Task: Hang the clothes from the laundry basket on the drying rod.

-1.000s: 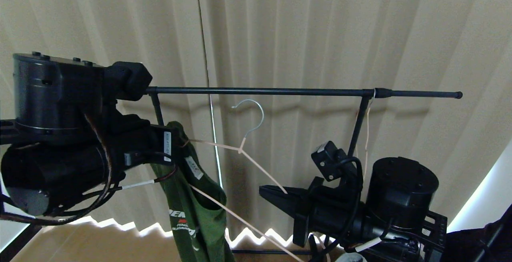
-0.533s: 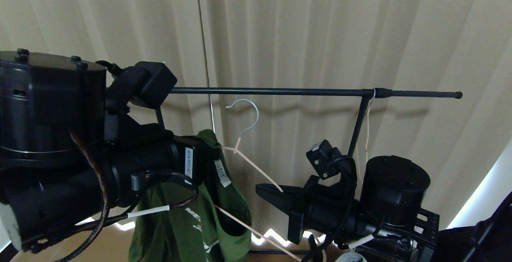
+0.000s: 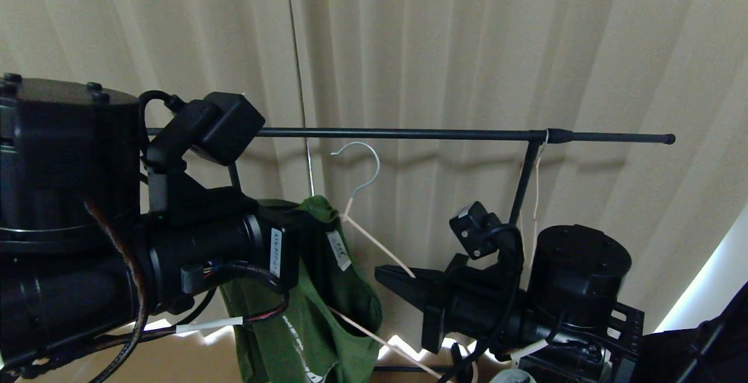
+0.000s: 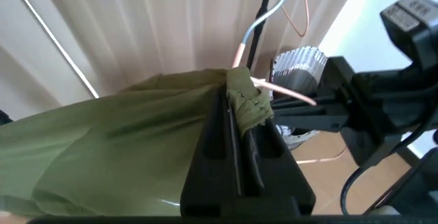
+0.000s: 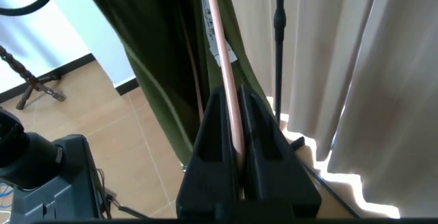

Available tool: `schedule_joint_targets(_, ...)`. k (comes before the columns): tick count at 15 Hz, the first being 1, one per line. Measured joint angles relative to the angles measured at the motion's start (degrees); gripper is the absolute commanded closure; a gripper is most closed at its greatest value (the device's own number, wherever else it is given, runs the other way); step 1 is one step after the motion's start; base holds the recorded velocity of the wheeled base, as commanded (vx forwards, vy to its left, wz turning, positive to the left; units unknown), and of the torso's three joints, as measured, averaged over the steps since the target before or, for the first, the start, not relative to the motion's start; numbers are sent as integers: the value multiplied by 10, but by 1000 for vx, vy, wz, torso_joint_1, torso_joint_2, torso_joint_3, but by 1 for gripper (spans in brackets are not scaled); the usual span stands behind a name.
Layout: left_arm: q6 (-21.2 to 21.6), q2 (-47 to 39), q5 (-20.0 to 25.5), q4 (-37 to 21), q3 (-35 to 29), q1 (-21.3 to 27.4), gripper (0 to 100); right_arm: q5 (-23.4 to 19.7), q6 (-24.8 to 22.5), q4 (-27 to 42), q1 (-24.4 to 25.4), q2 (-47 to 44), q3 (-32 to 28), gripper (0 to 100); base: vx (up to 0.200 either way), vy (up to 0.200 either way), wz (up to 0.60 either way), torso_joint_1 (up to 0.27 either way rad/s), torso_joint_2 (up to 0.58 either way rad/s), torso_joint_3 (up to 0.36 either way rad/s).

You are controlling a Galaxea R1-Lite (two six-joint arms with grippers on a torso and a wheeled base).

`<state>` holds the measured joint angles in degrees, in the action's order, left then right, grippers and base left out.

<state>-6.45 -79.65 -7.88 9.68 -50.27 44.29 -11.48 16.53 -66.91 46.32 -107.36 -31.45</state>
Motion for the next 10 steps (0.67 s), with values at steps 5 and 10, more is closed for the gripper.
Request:
schedule_joint_targets(5, 39, 17, 4, 28, 13, -3, 0, 1, -2, 21, -10, 25, 0, 100, 0, 0, 0, 0, 0, 0)
schedule_joint_targets(10, 134, 42, 69, 33, 19, -65, 0, 0, -24, 68, -41, 75, 4, 100, 0, 0, 0, 0, 0, 0)
